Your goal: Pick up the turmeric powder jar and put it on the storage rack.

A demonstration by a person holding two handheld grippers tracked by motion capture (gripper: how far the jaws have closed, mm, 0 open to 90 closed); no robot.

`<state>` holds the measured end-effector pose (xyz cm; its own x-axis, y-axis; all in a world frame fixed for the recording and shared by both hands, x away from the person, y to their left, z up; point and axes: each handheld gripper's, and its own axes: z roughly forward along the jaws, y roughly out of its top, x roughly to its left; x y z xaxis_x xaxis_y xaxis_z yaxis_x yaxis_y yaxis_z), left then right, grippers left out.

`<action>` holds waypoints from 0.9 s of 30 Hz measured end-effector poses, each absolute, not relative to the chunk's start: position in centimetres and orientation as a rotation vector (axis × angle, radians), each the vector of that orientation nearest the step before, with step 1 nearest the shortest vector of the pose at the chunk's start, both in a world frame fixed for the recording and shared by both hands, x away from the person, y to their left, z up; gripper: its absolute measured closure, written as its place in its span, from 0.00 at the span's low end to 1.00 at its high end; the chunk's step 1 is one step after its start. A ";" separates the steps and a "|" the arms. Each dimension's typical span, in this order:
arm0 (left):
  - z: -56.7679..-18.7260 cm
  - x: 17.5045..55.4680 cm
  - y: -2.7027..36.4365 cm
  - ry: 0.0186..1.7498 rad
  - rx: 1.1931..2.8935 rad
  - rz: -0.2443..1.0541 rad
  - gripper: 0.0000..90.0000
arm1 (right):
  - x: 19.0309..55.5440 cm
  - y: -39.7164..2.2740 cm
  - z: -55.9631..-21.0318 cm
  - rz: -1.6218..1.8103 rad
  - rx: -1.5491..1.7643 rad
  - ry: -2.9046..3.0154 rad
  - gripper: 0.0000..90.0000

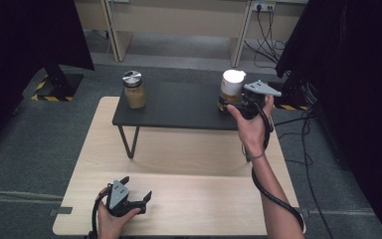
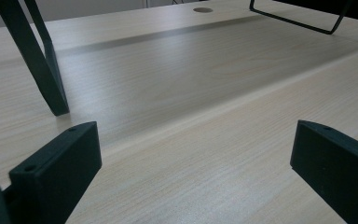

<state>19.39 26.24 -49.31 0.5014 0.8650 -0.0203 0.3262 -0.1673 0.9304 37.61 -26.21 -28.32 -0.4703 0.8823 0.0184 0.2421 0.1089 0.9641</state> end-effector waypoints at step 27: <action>-49.3 19.4 26.2 1.020 1.727 0.666 0.01 | 31.4 -28.1 -27.6 1.418 1.047 1.767 0.10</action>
<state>19.37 26.18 -49.31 0.4959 0.8681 -0.0226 0.3285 -0.1635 0.9303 31.38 -28.13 -27.56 -0.4820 0.8762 0.0023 0.1920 0.1031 0.9760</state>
